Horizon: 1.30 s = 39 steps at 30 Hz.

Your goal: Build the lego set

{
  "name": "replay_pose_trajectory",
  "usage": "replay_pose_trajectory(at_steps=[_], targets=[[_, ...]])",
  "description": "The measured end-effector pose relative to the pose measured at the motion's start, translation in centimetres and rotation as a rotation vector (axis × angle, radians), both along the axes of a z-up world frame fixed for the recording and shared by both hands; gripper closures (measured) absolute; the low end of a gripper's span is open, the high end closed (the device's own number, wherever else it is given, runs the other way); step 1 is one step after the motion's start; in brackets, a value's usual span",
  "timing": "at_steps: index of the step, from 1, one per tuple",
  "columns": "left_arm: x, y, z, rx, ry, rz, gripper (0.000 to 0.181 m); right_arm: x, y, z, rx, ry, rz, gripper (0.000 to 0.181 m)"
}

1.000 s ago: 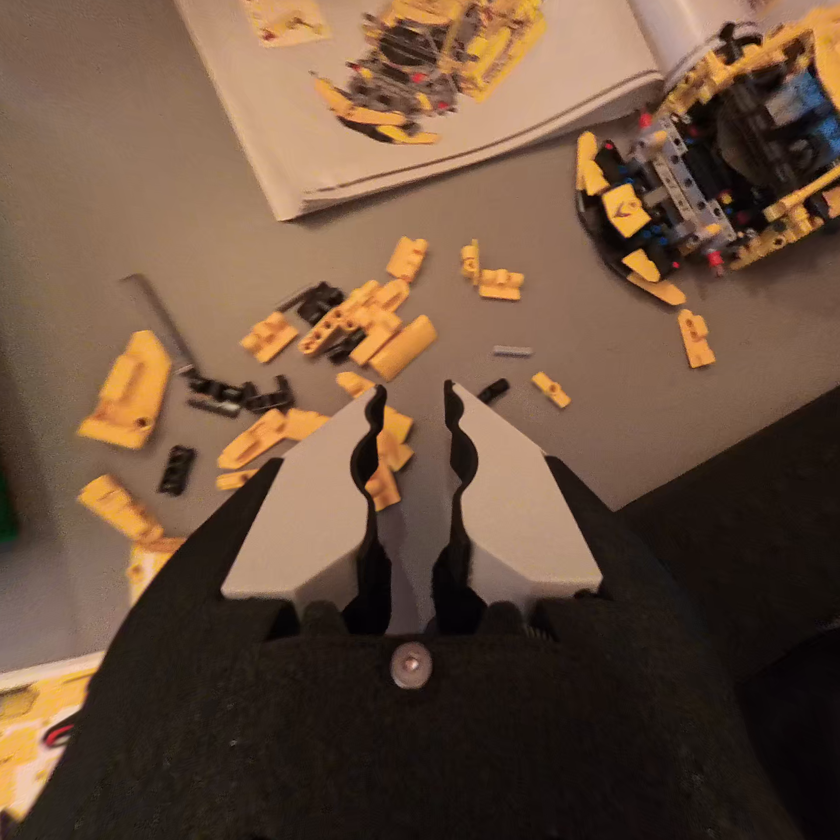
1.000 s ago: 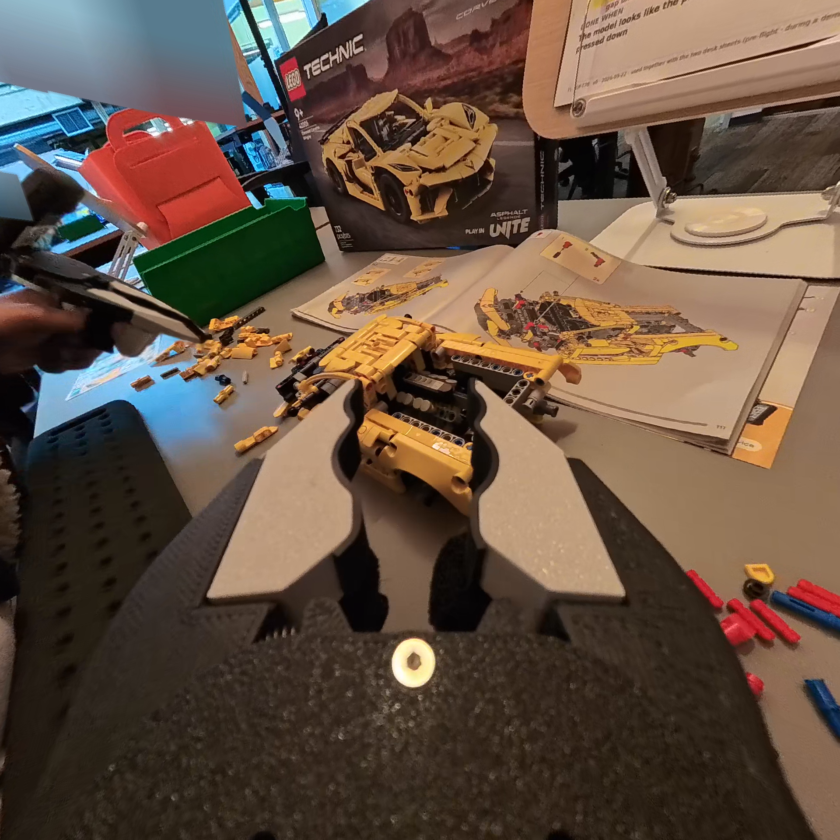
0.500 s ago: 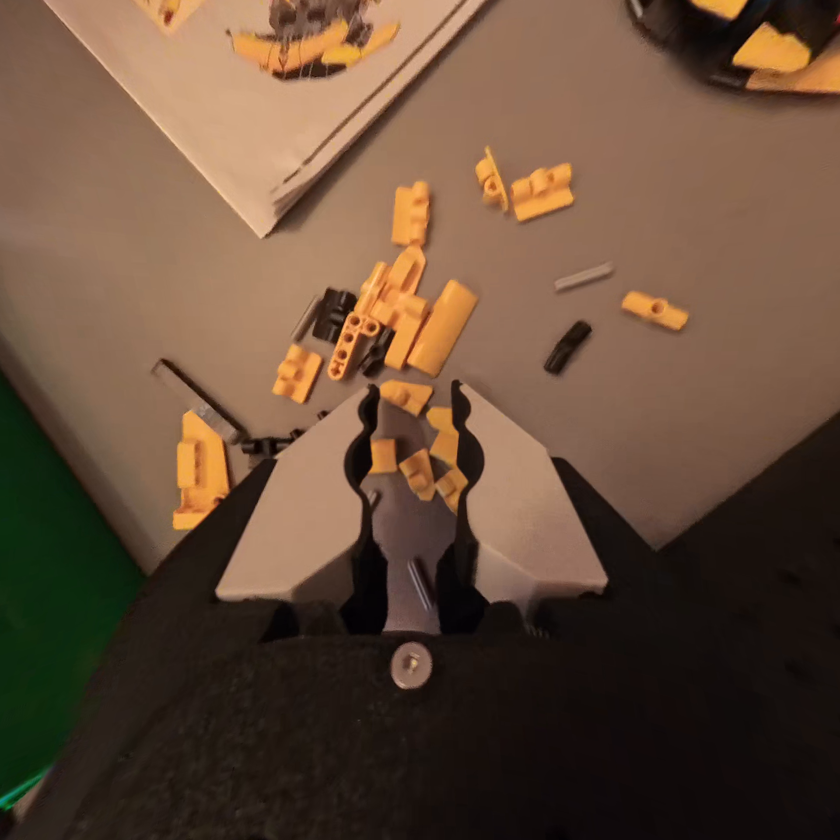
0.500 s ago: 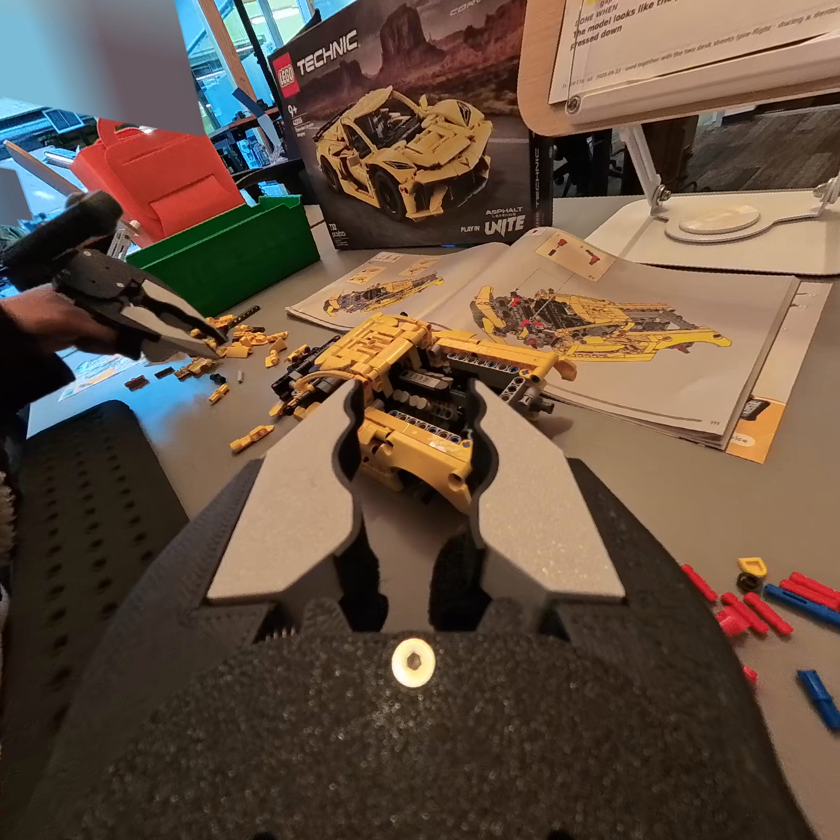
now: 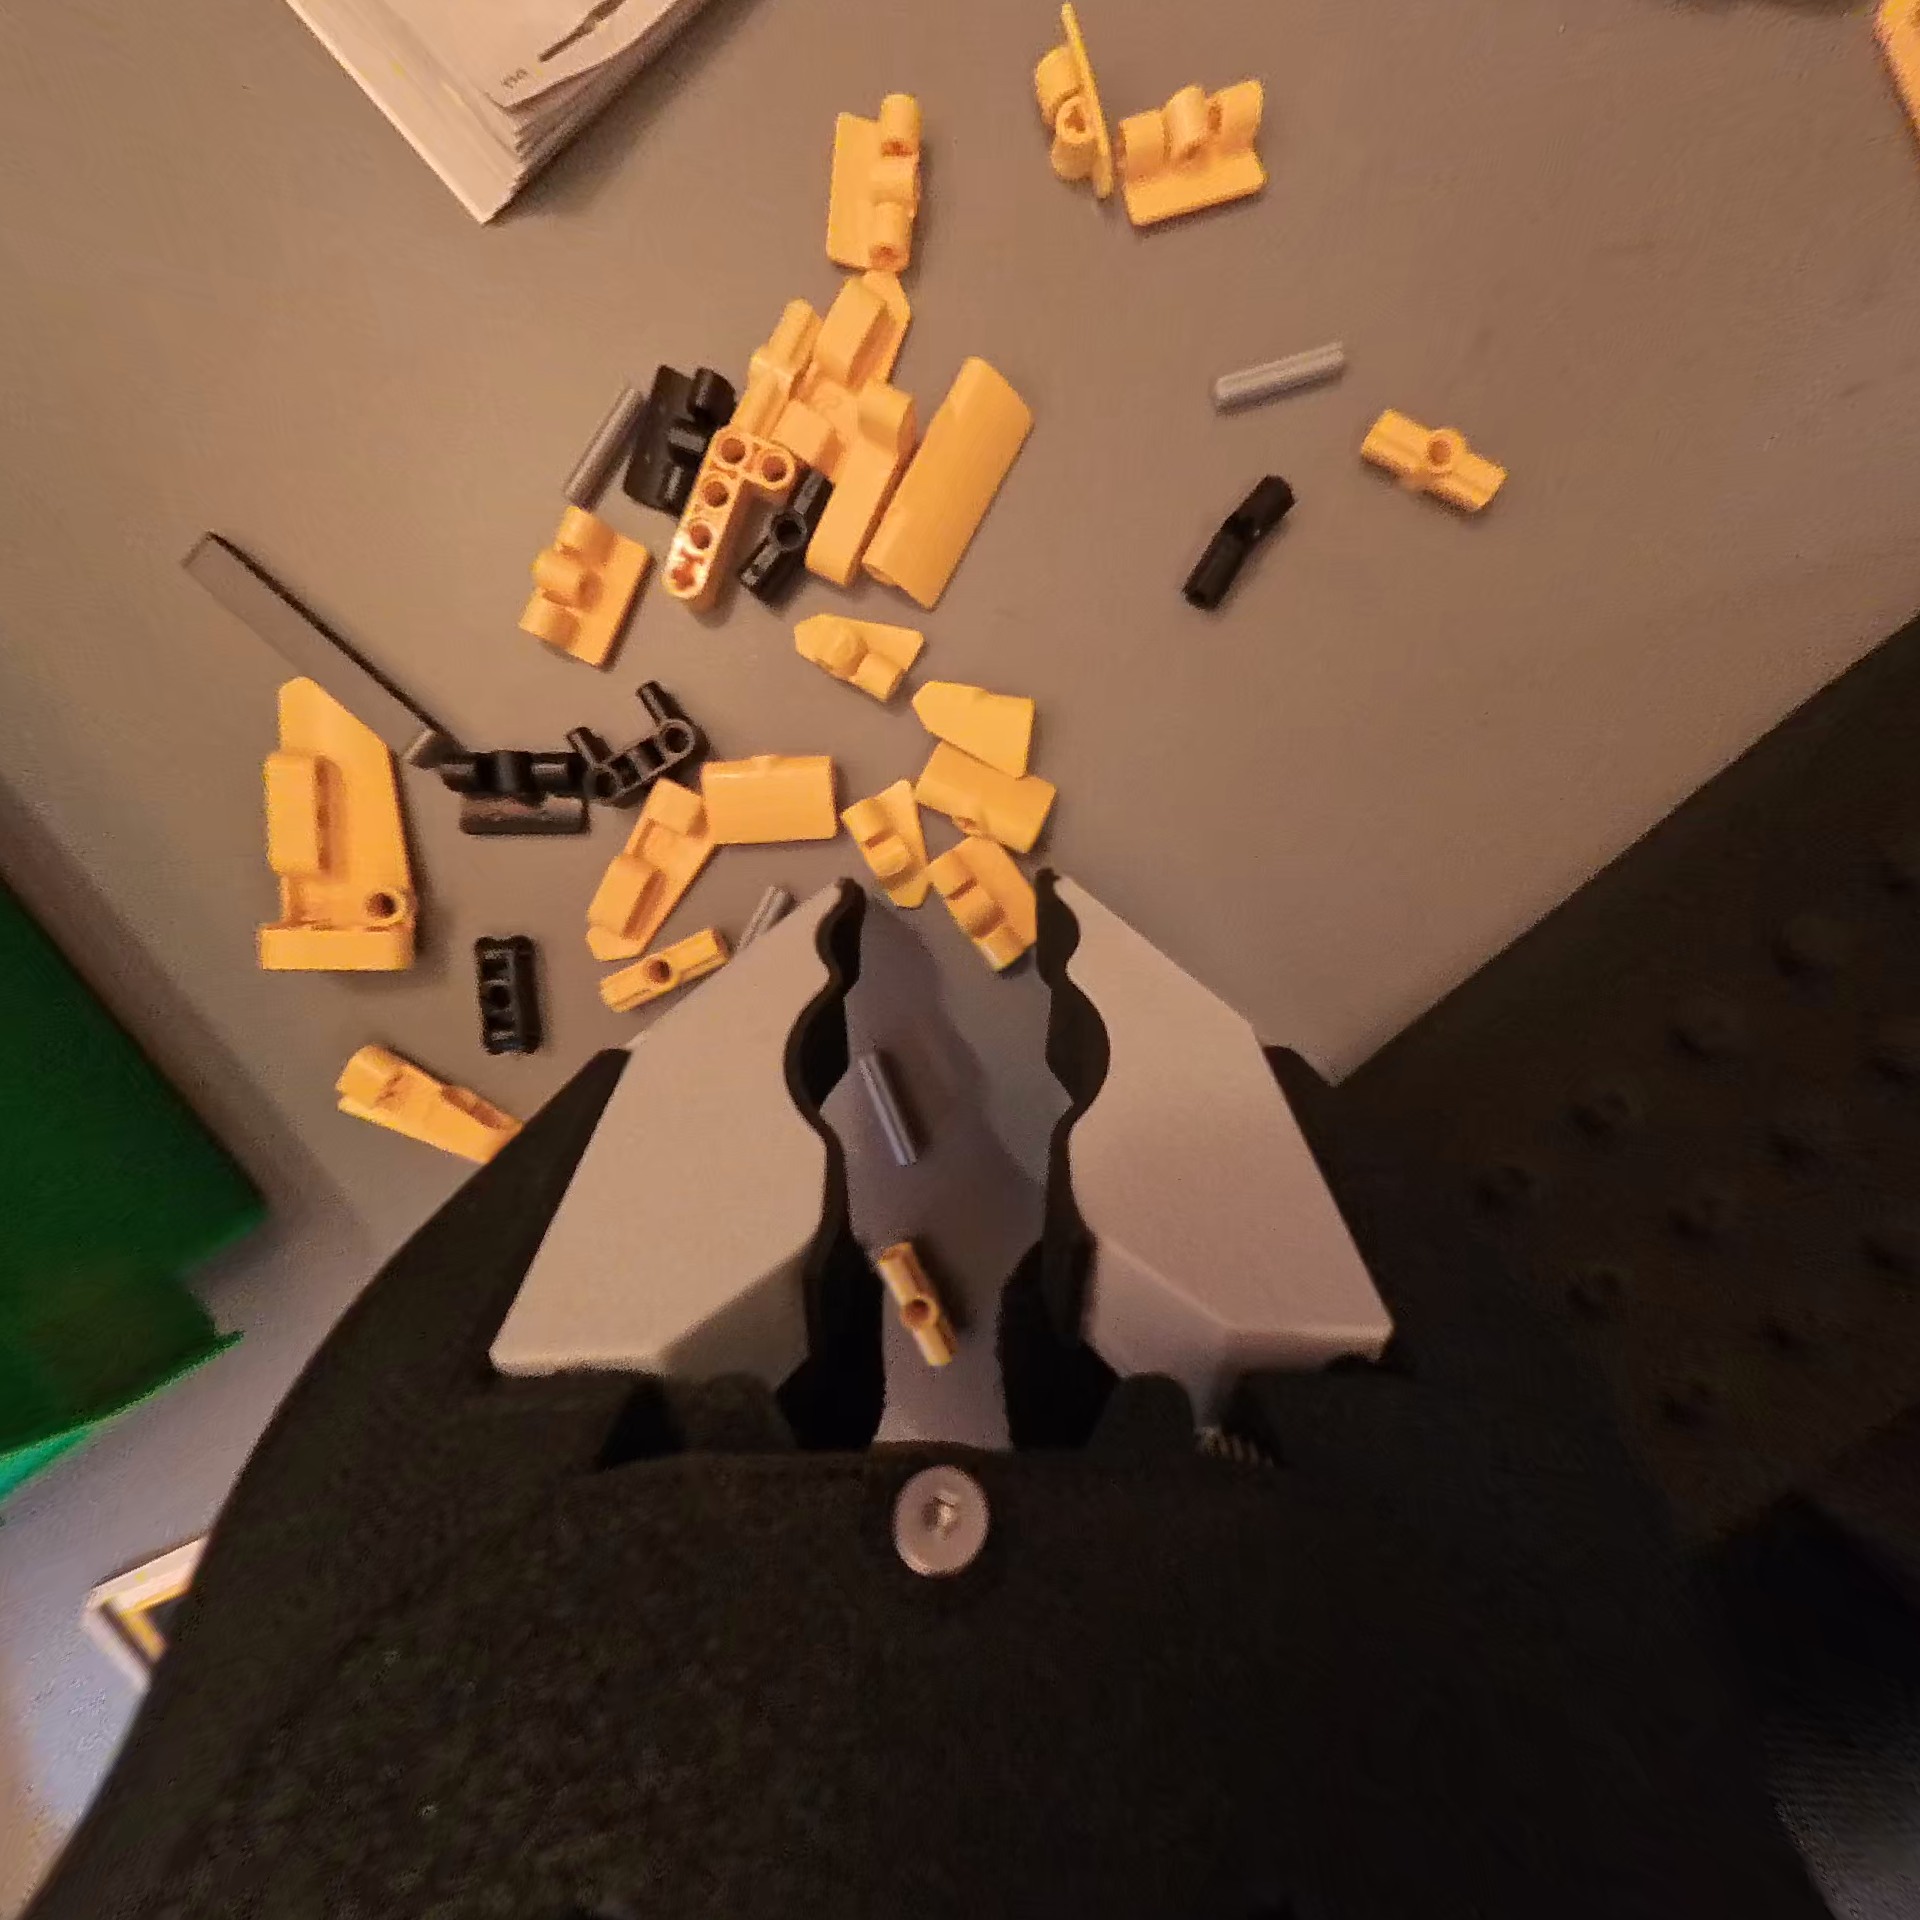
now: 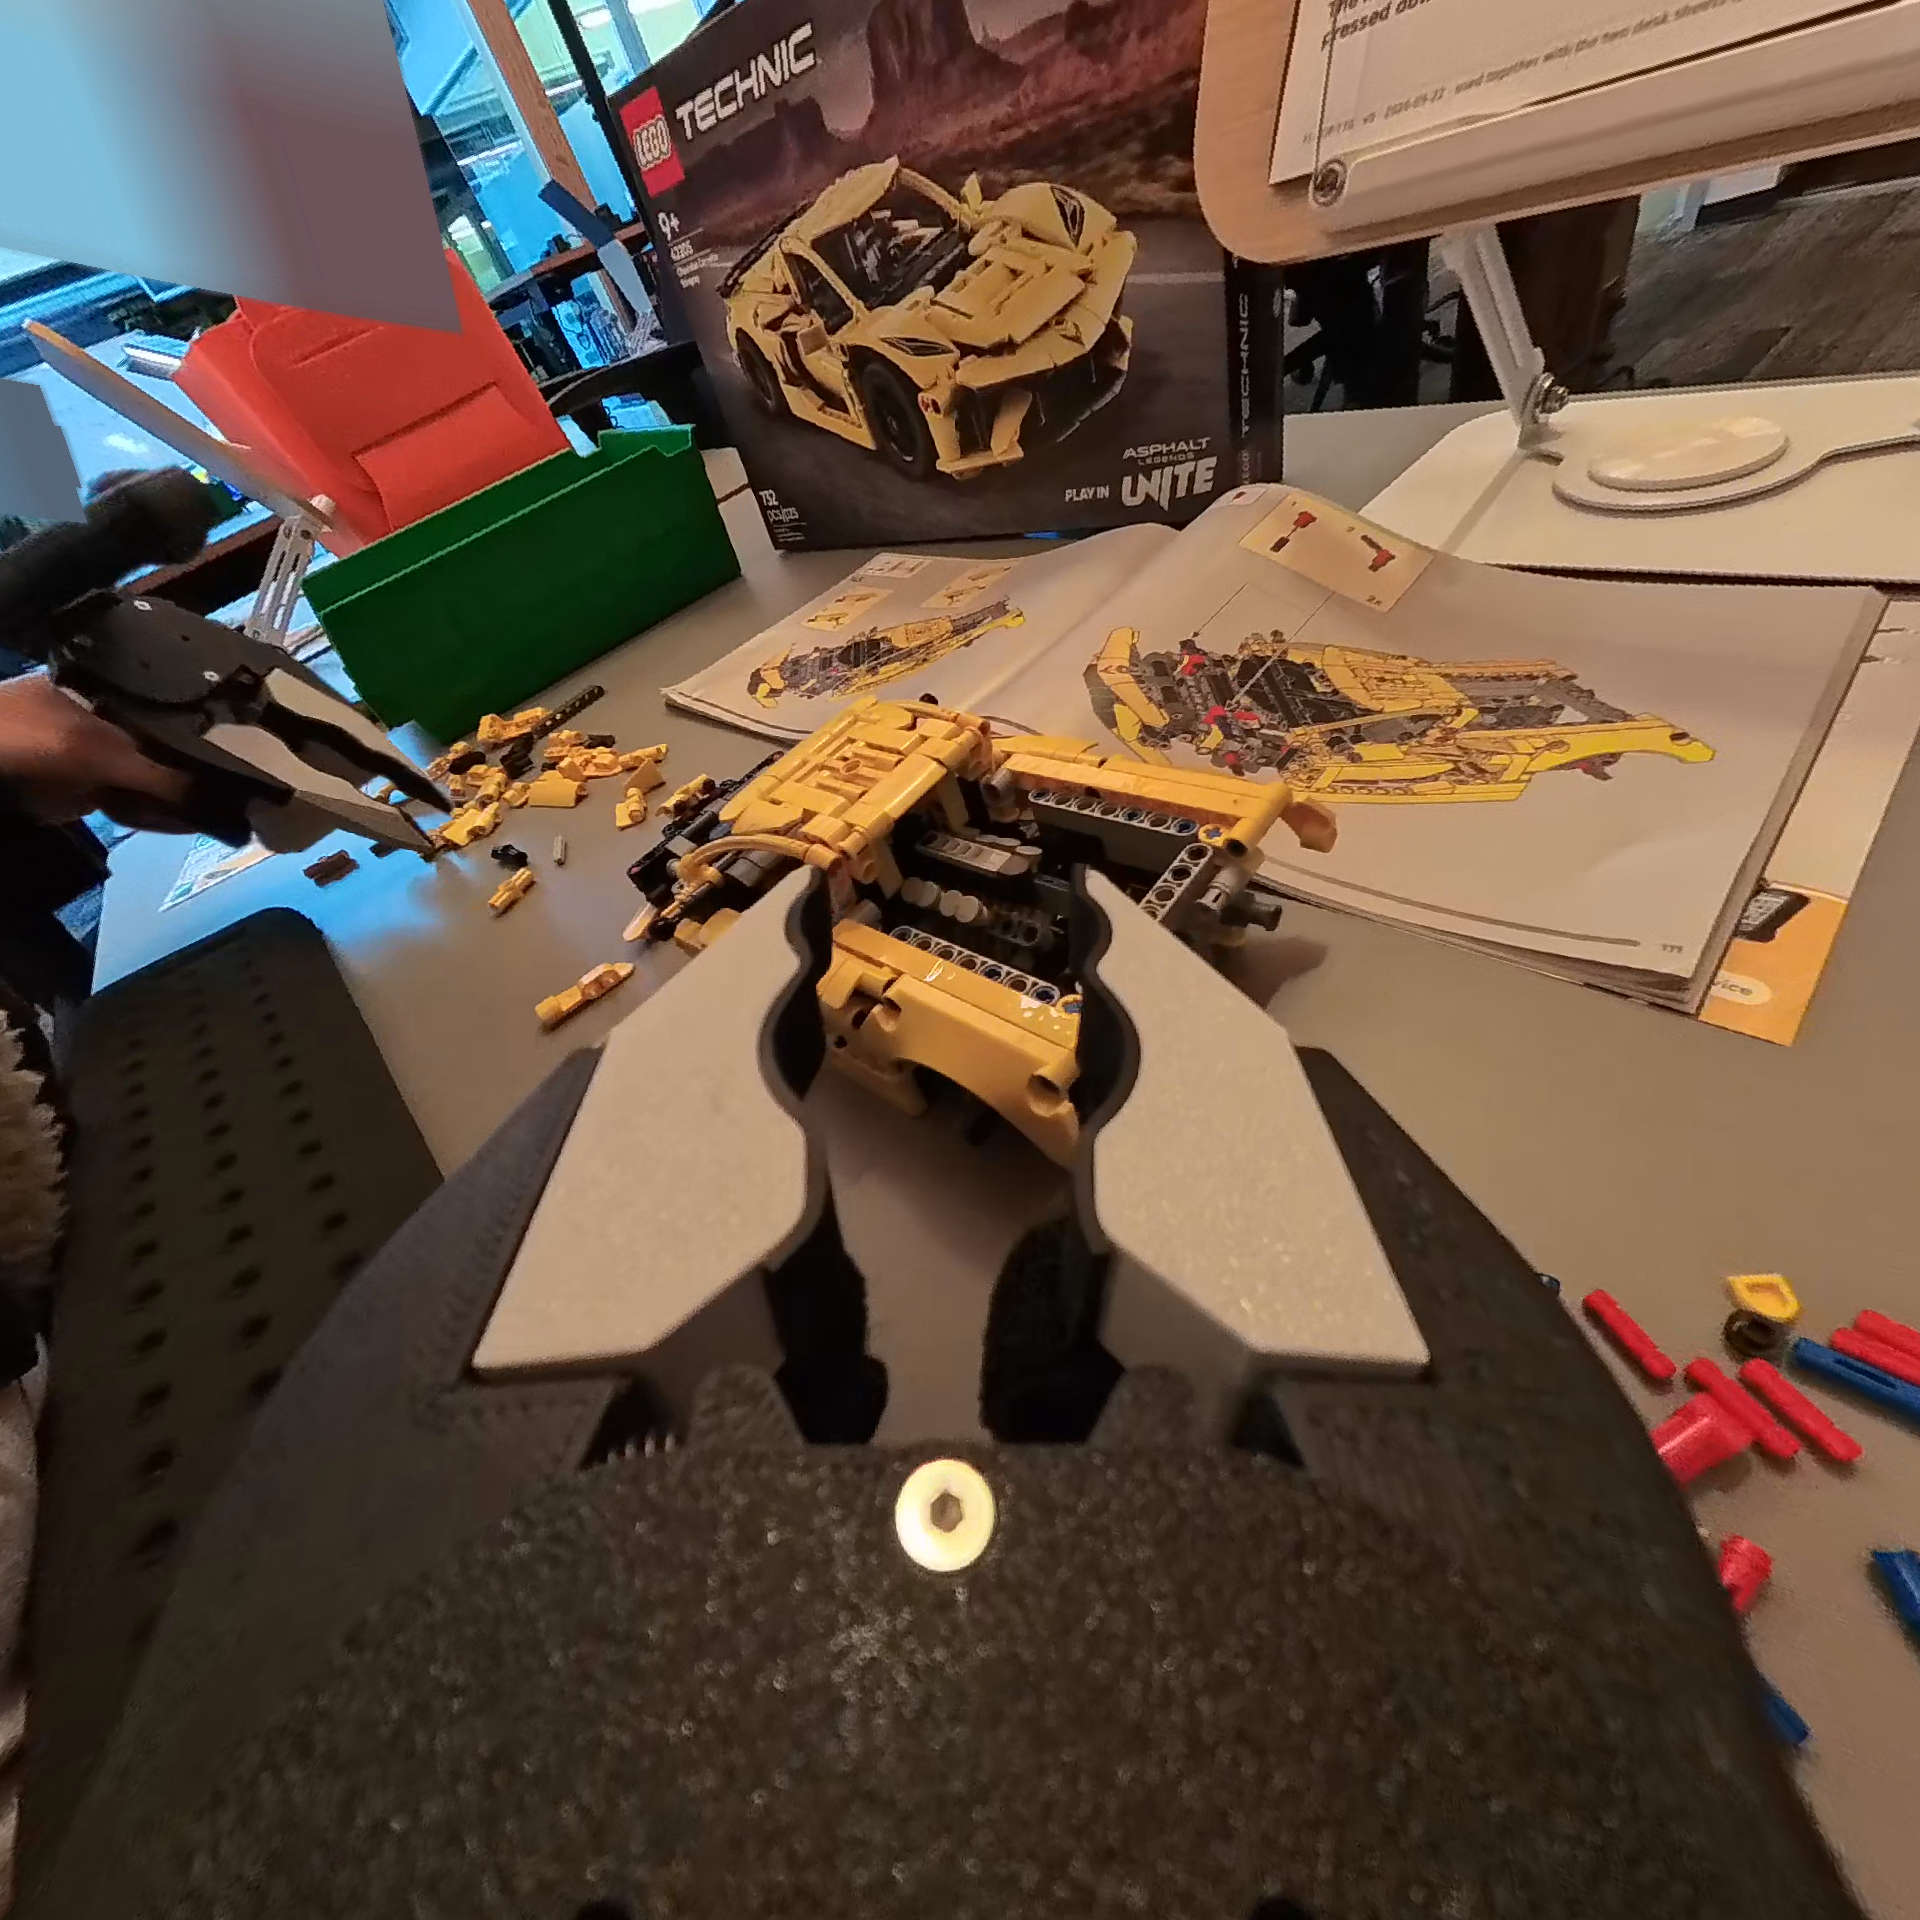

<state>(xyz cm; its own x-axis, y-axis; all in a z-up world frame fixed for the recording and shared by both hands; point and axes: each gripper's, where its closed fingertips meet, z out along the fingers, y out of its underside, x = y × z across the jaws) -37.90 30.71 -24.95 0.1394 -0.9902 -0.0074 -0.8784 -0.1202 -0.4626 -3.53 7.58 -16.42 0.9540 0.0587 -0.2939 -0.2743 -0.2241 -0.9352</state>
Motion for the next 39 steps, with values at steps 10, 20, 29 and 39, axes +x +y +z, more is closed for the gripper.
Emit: replay_pose_trajectory(at_steps=[10, 20, 29, 39], targets=[[-4.7, 6.8, 1.6, 0.145, 0.068, 0.261, 0.148, 0.2, -0.1, 0.1, 0.007, 0.008, -0.008, 0.137], [-4.6, 9.4, 3.0, 0.28, 0.01, 0.366, 0.148, 0.1, -0.1, 0.1, 0.003, 0.004, -0.007, 0.137], [-9.6, 9.1, 2.7, 0.254, 0.098, 0.436, 0.15, 0.1, 0.1, 0.0, 0.001, 0.011, -0.002, 0.137], [-6.9, 4.8, 1.8, 0.108, 0.036, 0.251, 0.15, -0.1, 0.1, -0.1, -0.004, 0.003, 0.004, 0.137]])
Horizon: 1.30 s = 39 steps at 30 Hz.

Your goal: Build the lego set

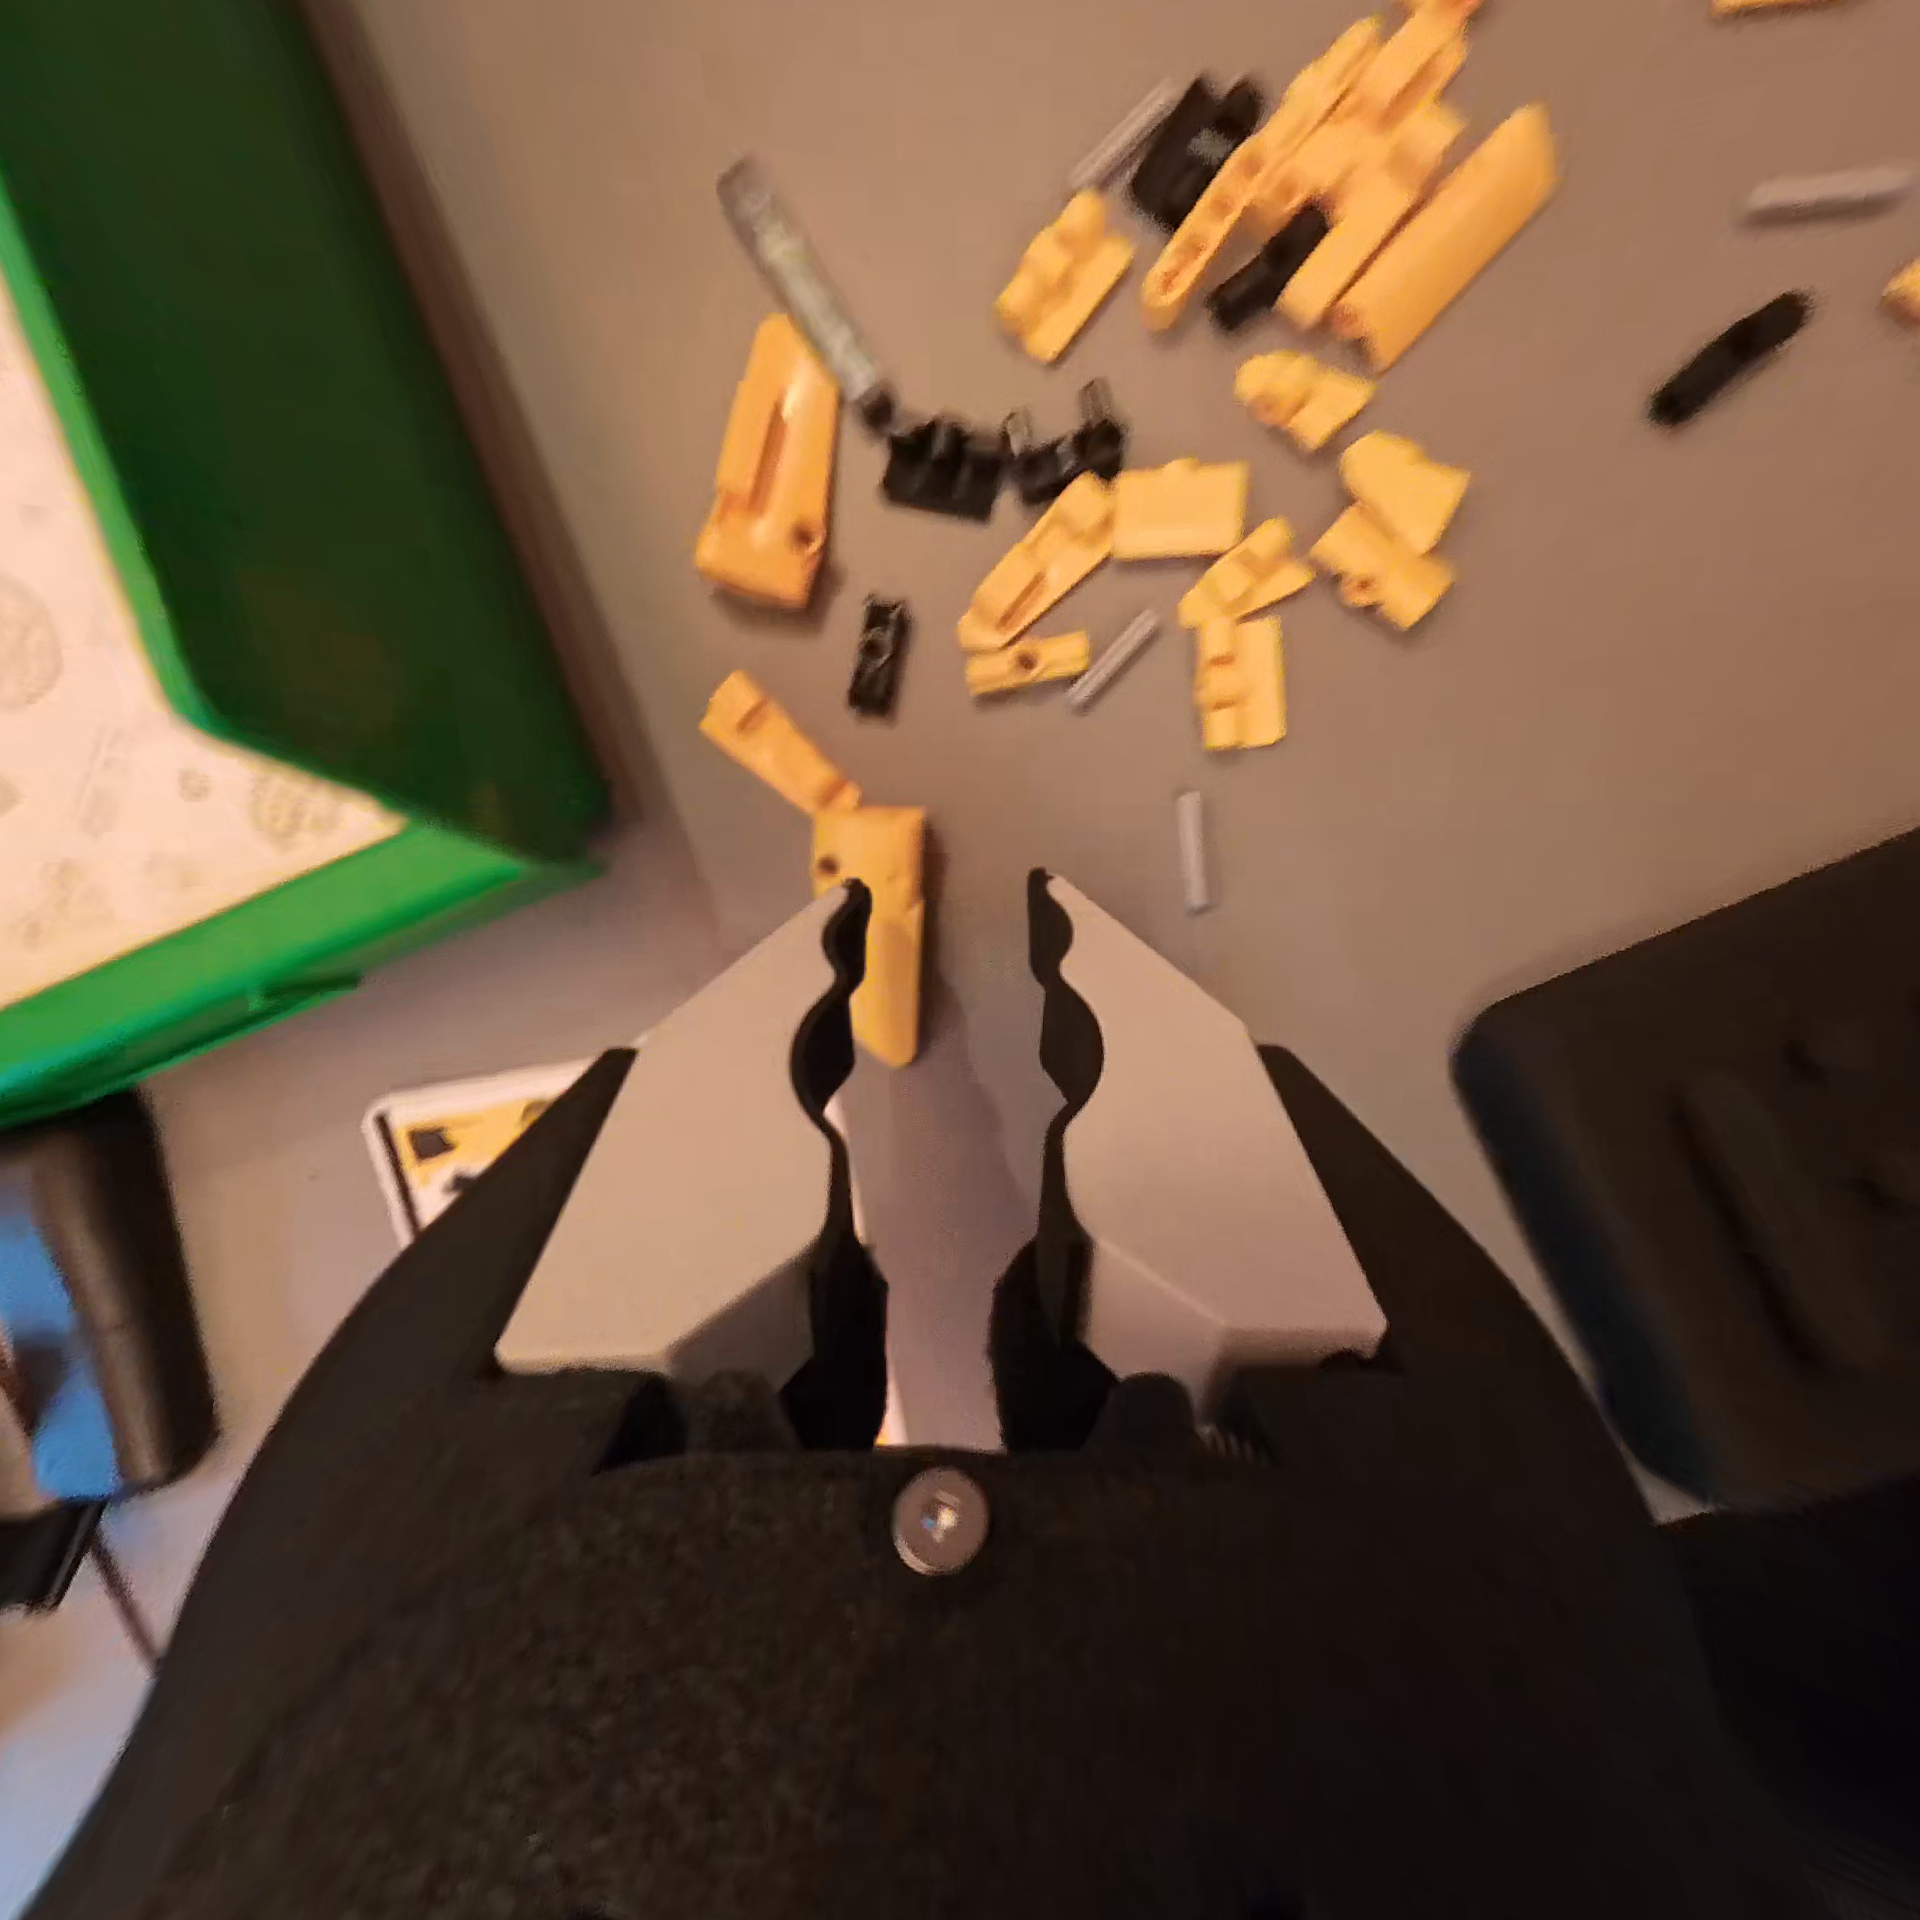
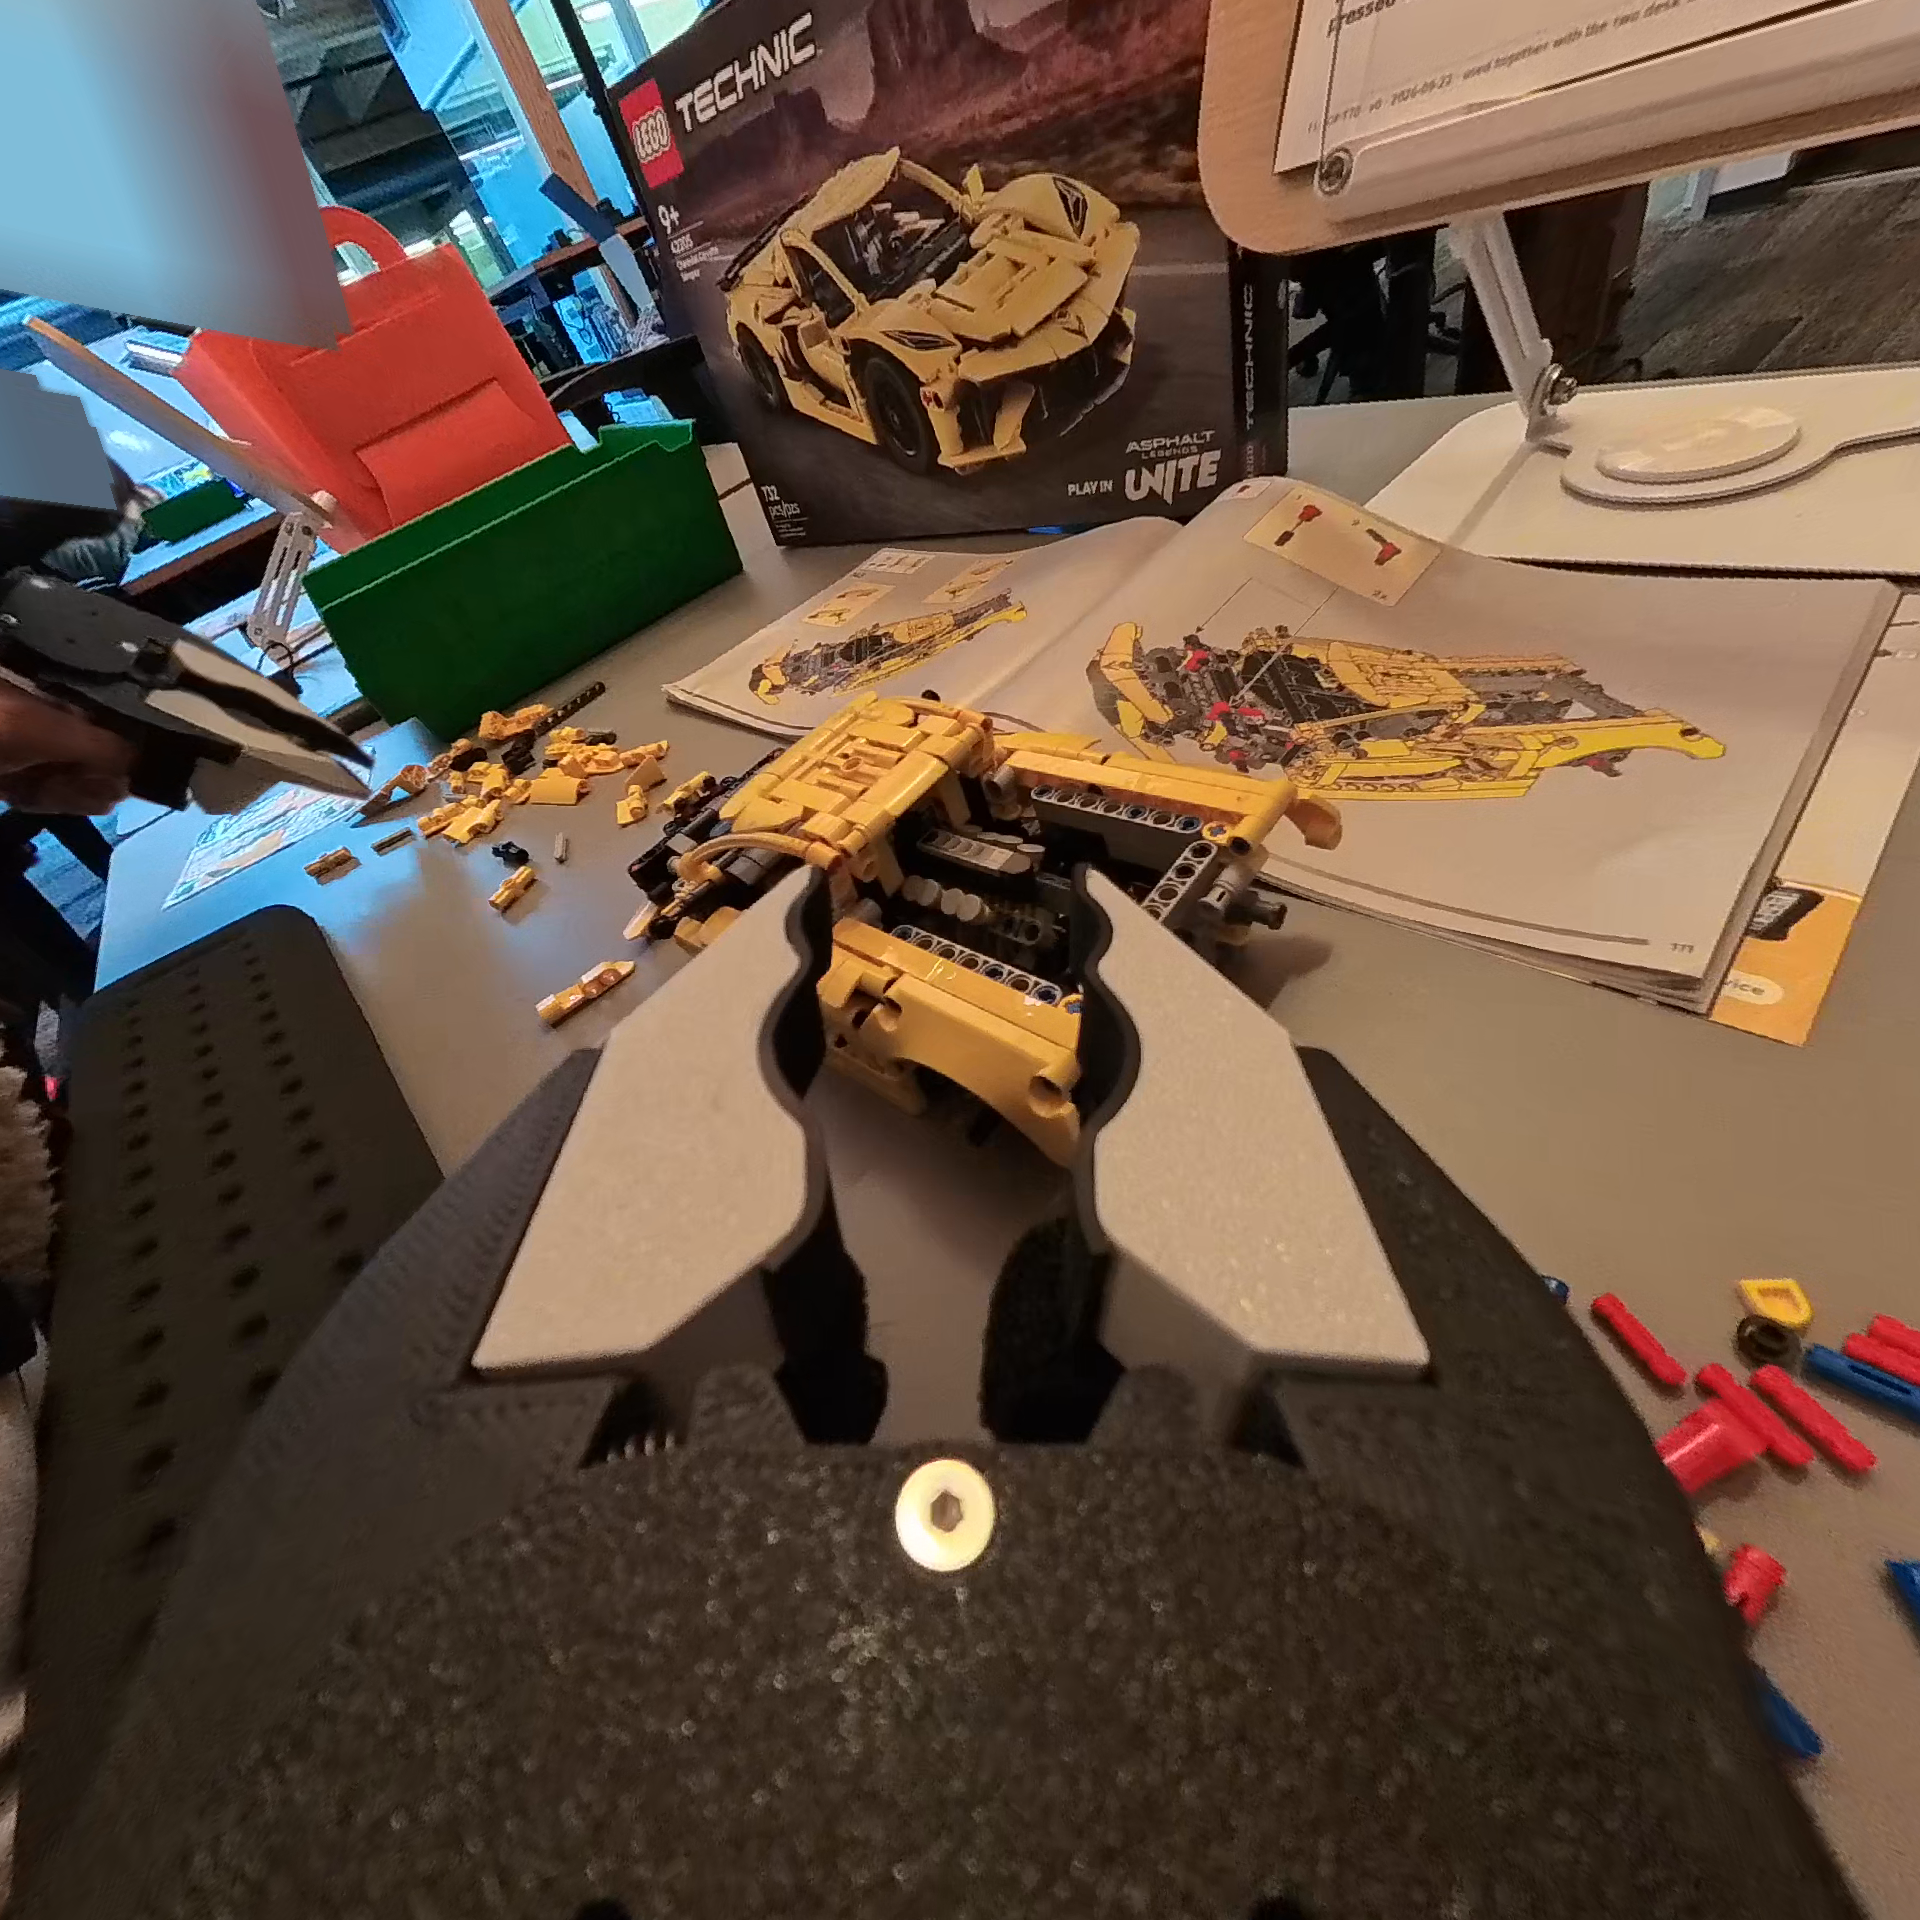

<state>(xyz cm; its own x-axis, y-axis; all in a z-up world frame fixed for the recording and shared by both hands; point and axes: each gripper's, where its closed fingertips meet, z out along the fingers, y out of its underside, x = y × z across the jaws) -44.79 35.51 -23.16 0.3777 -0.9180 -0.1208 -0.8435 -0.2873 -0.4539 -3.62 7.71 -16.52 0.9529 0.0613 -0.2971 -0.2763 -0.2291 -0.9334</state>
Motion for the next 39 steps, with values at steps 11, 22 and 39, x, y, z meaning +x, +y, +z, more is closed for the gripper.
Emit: replay_pose_trajectory(at_steps=[11, 22, 39], targets=[[14.7, -1.4, 0.5, 0.027, -0.181, -0.31, 0.151, -0.1, -0.1, 0.2, 0.01, -0.002, 0.003, 0.137], [16.9, -2.0, -1.8, -0.069, 0.031, -0.577, 0.16, 0.5, -0.4, 0.6, 0.034, 0.025, -0.015, 0.137], [21.3, -6.9, 8.2, -0.085, -0.435, -0.473, 0.175, 0.5, -0.3, 0.6, 0.036, 0.027, -0.014, 0.137]])
